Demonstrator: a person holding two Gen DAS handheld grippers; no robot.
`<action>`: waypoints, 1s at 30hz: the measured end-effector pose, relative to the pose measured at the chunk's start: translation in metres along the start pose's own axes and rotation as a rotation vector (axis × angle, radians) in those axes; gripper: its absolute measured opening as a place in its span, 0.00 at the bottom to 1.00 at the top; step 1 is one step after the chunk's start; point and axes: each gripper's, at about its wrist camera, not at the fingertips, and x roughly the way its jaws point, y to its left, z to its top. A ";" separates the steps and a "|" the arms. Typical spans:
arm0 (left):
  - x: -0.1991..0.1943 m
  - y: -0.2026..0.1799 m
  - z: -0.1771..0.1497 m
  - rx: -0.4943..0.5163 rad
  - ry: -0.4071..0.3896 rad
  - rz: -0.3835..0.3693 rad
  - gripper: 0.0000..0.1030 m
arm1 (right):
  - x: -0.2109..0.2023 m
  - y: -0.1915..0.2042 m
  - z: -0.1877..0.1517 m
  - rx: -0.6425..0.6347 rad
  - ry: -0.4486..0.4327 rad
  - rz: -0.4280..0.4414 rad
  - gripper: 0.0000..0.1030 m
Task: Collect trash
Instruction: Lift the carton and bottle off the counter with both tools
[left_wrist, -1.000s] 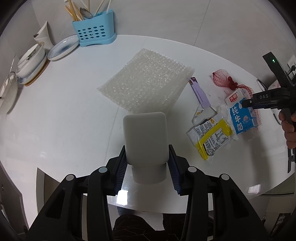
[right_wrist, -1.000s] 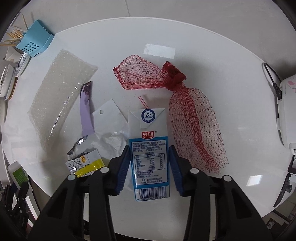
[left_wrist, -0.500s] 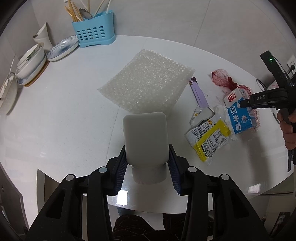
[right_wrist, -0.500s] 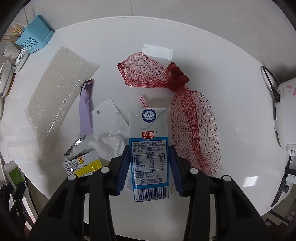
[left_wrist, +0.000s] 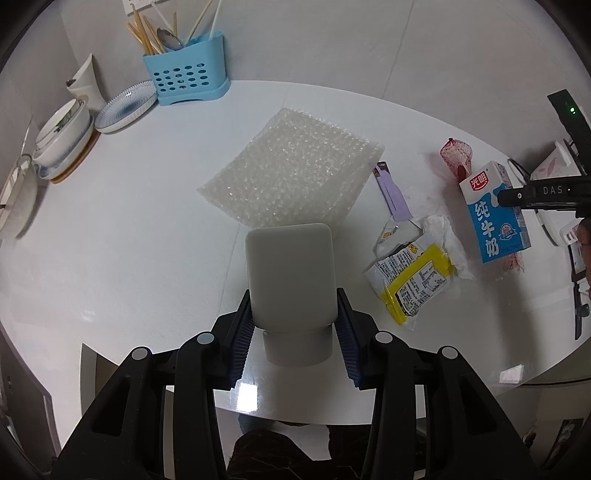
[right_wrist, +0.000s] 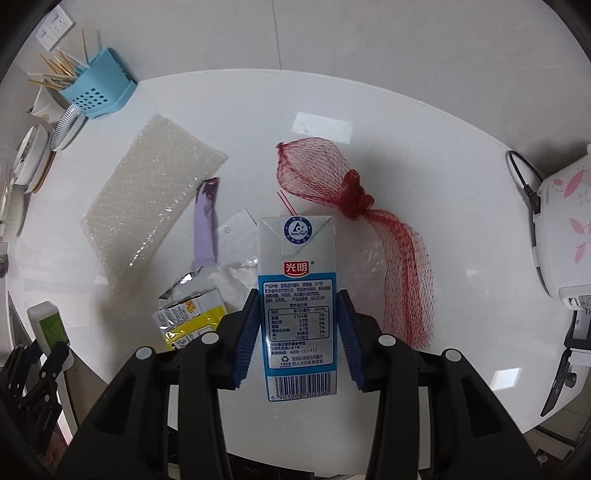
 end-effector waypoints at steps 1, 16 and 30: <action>-0.001 -0.001 0.000 0.004 -0.002 0.000 0.40 | -0.005 -0.001 -0.001 0.000 -0.011 0.005 0.38; -0.018 -0.012 0.010 0.050 -0.043 -0.019 0.40 | -0.076 -0.004 -0.010 0.012 -0.163 0.070 0.38; -0.044 0.004 0.016 0.085 -0.120 -0.037 0.40 | -0.129 -0.008 -0.039 0.076 -0.349 0.178 0.38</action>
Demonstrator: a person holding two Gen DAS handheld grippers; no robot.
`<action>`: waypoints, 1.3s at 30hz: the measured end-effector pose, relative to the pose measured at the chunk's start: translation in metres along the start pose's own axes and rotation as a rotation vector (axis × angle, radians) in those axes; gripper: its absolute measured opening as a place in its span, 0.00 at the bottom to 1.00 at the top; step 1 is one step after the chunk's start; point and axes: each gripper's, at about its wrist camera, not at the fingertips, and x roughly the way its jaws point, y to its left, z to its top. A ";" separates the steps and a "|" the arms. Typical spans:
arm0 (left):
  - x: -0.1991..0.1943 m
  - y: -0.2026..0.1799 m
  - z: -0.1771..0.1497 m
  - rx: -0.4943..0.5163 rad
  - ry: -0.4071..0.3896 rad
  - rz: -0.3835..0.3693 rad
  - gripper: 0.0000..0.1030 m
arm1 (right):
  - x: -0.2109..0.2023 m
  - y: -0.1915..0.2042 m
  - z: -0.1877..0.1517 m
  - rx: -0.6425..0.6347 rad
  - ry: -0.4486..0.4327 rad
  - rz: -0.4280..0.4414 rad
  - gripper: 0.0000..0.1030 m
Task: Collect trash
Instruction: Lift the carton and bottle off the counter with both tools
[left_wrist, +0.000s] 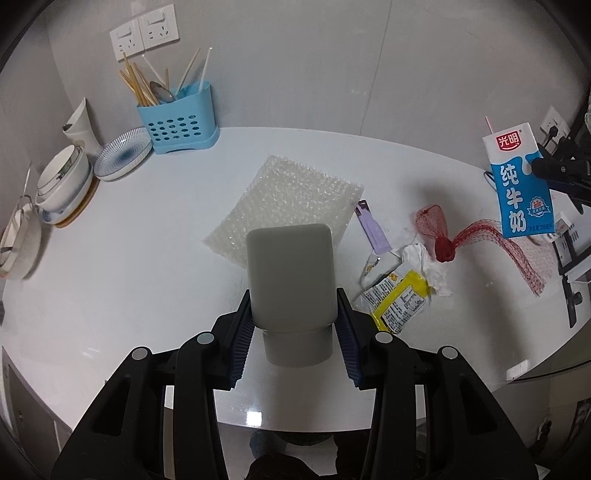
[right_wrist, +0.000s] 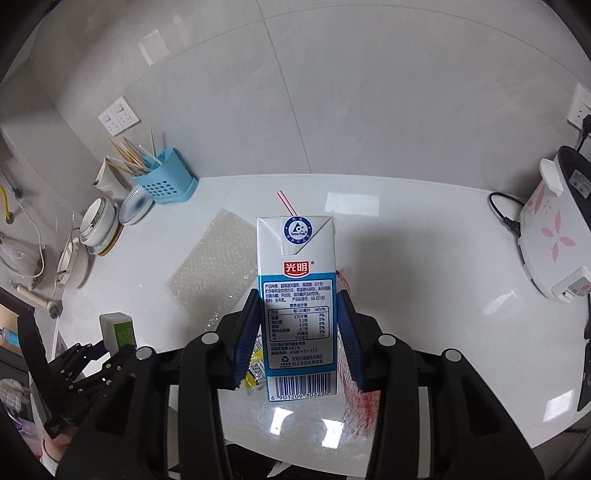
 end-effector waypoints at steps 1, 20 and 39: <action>-0.002 0.001 0.000 0.001 -0.006 -0.001 0.40 | -0.005 0.002 0.000 -0.003 -0.012 0.001 0.38; -0.037 -0.012 0.014 0.045 -0.126 -0.003 0.40 | -0.057 0.030 -0.025 -0.158 -0.306 -0.246 0.38; -0.019 -0.042 0.011 0.071 -0.152 -0.020 0.40 | -0.019 0.068 -0.100 -0.277 -0.470 -0.540 0.38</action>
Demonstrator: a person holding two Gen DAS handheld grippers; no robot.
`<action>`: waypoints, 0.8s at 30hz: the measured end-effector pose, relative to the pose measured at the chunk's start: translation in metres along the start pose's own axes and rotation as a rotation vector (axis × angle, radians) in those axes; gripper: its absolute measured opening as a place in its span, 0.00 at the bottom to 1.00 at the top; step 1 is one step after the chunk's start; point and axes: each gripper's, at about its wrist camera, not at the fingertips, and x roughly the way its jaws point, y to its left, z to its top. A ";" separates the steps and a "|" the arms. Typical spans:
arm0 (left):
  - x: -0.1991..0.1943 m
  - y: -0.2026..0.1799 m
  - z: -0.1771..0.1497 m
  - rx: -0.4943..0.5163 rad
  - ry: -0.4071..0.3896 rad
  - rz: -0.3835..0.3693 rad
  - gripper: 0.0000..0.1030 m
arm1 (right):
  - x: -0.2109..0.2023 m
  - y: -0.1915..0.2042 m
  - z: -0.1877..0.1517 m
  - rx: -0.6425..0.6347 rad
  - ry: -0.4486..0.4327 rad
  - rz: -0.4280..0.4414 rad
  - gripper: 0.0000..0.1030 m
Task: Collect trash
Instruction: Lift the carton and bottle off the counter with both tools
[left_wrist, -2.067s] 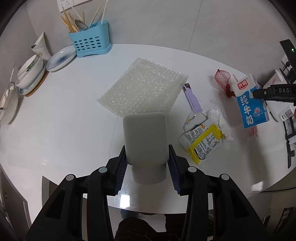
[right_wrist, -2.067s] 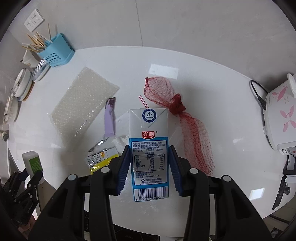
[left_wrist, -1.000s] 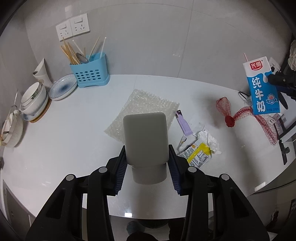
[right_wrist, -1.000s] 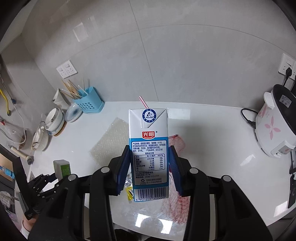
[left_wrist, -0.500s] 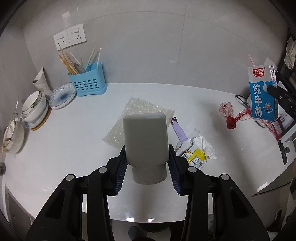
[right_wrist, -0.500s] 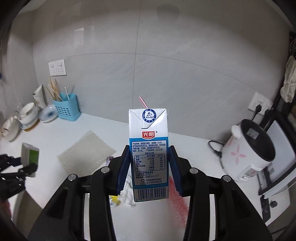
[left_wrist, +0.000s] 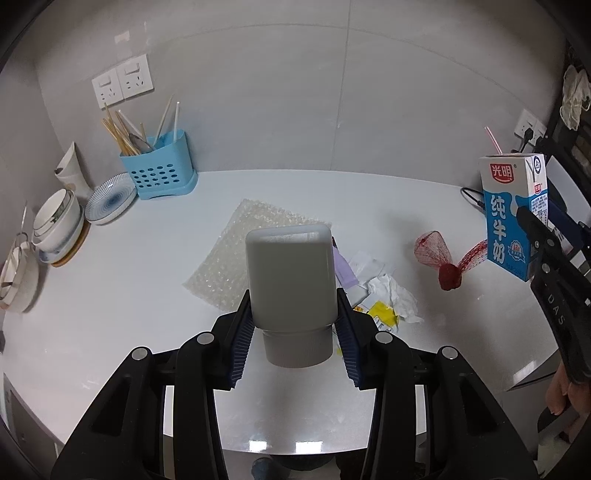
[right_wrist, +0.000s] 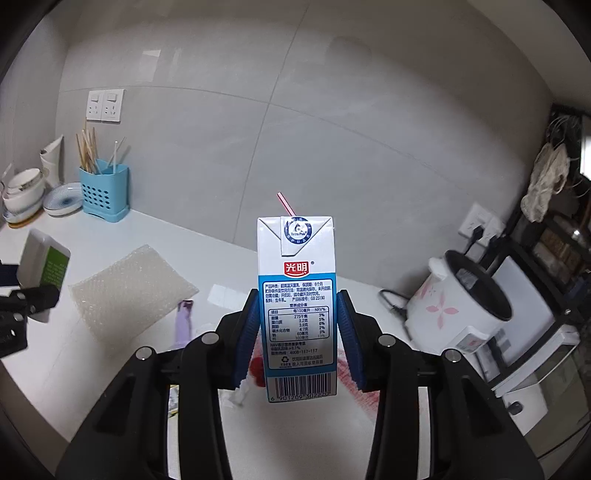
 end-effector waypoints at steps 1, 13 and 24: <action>0.000 -0.001 0.000 -0.003 -0.003 0.001 0.40 | -0.002 0.001 -0.002 -0.003 -0.006 -0.004 0.38; -0.003 -0.008 -0.007 -0.051 0.013 0.051 0.40 | -0.029 0.023 -0.028 -0.188 -0.192 -0.124 0.38; -0.005 -0.018 -0.013 -0.088 0.023 0.072 0.40 | -0.022 0.020 -0.046 -0.214 -0.176 -0.066 0.38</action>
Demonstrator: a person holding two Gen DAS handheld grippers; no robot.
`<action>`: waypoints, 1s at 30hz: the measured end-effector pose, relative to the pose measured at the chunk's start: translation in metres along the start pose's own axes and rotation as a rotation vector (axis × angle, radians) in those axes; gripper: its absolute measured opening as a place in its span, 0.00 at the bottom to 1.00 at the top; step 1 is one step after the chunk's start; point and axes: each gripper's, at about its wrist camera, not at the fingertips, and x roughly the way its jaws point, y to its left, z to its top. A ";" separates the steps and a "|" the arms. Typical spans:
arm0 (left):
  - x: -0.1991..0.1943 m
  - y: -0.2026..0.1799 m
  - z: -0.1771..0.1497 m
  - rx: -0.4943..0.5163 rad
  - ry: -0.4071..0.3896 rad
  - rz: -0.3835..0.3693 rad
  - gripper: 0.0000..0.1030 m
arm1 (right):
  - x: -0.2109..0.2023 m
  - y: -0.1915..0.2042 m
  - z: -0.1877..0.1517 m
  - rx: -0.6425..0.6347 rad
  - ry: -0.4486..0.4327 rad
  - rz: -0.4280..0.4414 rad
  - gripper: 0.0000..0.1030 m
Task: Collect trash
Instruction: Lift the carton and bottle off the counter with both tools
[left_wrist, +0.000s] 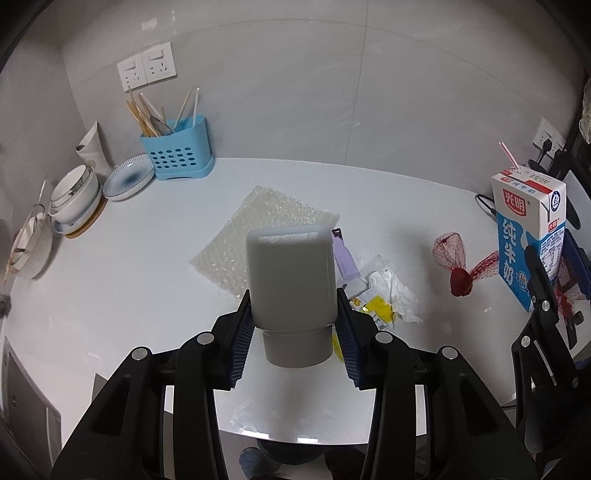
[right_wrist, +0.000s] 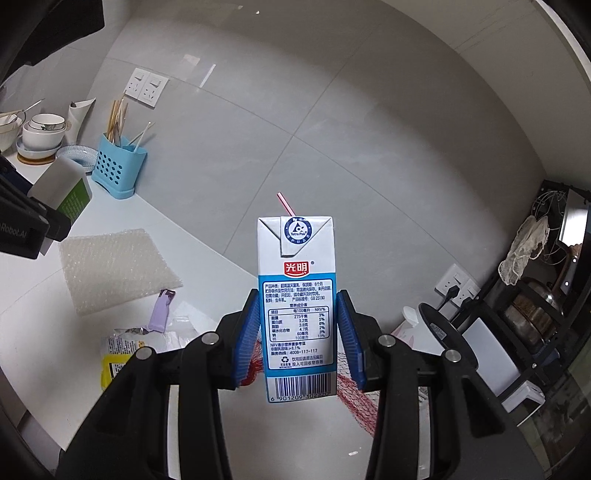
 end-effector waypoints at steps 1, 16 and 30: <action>0.000 0.000 -0.001 0.000 0.001 -0.001 0.40 | 0.001 0.000 0.000 -0.001 0.004 0.001 0.38; -0.037 0.027 -0.011 0.085 -0.059 -0.096 0.40 | 0.001 -0.051 0.021 0.350 0.221 0.312 0.38; -0.100 0.091 -0.048 0.182 -0.101 -0.236 0.40 | -0.112 -0.091 0.055 0.589 0.253 0.365 0.38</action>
